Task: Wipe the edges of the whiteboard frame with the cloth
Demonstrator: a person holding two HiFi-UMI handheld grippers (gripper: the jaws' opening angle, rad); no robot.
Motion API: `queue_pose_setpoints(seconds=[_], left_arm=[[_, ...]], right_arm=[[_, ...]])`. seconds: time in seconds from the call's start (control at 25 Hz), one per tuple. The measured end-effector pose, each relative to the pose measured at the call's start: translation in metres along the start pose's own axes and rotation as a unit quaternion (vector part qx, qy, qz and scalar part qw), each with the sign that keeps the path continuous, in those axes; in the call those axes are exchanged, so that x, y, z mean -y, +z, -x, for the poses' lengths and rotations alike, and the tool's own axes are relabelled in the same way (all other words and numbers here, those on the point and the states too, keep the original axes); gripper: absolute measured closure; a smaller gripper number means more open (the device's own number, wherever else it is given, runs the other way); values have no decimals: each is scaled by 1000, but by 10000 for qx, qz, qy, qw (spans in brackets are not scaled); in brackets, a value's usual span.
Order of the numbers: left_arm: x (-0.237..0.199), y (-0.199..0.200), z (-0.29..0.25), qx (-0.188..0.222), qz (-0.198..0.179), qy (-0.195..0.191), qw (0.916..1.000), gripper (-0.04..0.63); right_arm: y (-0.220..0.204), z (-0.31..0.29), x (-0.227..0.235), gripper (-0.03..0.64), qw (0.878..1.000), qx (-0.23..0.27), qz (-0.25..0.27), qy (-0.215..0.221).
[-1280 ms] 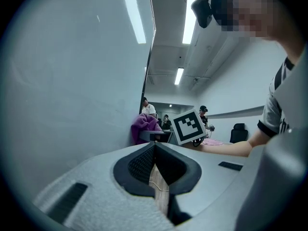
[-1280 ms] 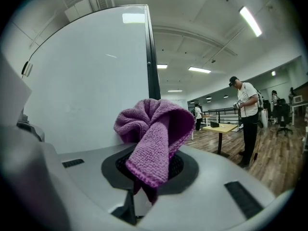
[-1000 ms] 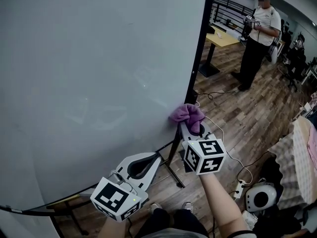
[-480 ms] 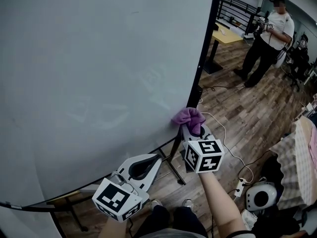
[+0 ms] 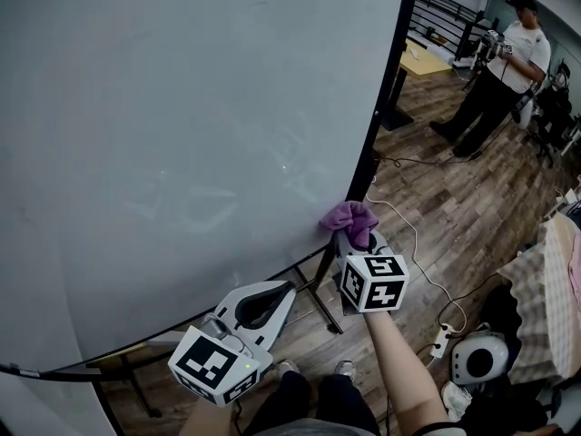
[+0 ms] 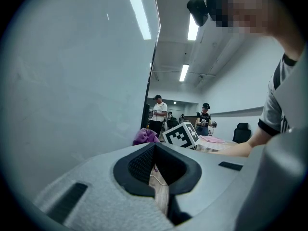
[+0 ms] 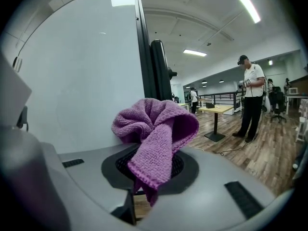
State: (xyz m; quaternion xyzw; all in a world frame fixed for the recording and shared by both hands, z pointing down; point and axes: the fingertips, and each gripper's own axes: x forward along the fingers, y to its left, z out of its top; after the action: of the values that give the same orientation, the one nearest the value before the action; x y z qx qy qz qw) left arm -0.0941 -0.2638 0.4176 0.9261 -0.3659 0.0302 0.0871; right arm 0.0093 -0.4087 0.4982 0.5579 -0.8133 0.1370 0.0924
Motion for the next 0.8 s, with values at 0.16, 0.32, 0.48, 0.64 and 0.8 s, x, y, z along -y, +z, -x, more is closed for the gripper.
queue_pose_setpoints(seconds=[0.16, 0.32, 0.48, 0.64, 0.8], left_arm=[[0, -5, 2, -16, 24, 46, 10000, 580], [-2, -9, 3, -41, 53, 88, 9999, 580], [-4, -13, 7, -64, 76, 131, 9999, 580], [-4, -16, 9, -80, 93, 142, 9998, 580], [-8, -19, 9, -106, 113, 166, 9997, 580]], right_arm=[[-14, -3, 3, 552, 9999, -135, -25, -27], [-26, -8, 6, 552, 9997, -234, -58, -44], [-37, -11, 7, 552, 9994, -346, -63, -75], [-46, -14, 8, 552, 9990, -422, -95, -104], [-53, -18, 9, 552, 9988, -463, -89, -111]])
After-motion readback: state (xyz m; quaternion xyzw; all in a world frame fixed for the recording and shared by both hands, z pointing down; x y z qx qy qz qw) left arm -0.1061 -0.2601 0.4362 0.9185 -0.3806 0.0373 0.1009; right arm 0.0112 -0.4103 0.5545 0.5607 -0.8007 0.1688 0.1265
